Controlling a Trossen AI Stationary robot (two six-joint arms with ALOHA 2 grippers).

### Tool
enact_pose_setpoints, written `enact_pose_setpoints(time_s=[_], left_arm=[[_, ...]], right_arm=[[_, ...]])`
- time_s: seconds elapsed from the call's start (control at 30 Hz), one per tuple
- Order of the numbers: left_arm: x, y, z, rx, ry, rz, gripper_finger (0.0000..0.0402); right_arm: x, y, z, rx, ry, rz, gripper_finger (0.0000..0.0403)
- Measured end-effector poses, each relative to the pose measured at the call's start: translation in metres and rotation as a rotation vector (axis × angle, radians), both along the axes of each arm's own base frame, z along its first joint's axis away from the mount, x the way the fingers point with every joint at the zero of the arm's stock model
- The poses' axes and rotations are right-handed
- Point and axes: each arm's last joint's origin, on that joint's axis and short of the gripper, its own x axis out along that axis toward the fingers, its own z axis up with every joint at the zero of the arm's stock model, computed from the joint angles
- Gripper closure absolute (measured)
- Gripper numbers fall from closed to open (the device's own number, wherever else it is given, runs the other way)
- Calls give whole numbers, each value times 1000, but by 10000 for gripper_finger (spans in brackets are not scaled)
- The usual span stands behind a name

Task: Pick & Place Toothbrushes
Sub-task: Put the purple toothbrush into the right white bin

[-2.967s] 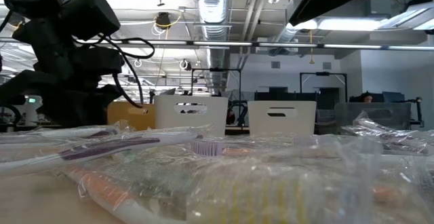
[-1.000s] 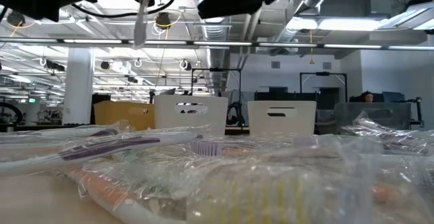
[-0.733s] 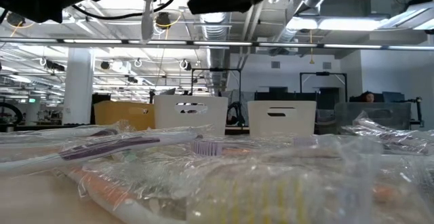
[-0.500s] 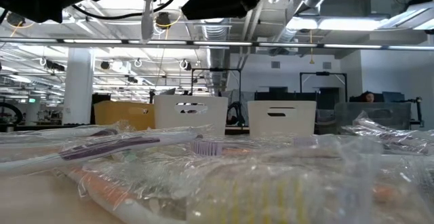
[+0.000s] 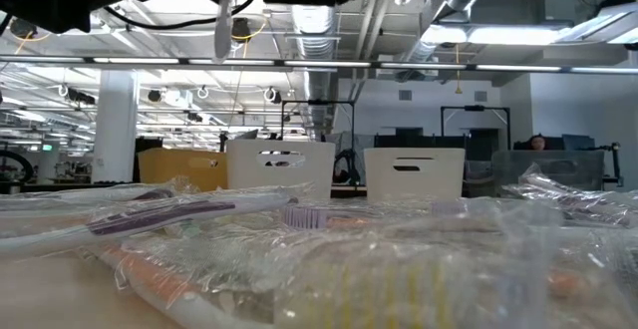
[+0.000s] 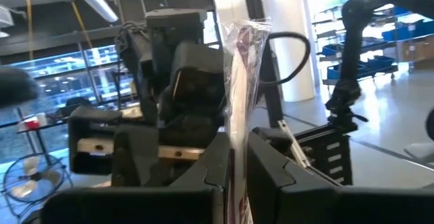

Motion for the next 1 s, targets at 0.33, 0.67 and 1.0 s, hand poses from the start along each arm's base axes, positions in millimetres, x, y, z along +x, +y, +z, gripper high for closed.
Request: enact_pose_setpoints(time_s=[0.33, 0.67, 1.0], left_arm=[[2, 11, 1, -3, -9, 127, 384], [4, 20, 4, -10, -31, 166, 384], [12, 22, 13, -6, -59, 140, 384]], right_arm=[[4, -4, 11, -15, -108, 7, 175], [10, -25, 15, 15, -152, 41, 186], [12, -36, 15, 13, -154, 13, 238]])
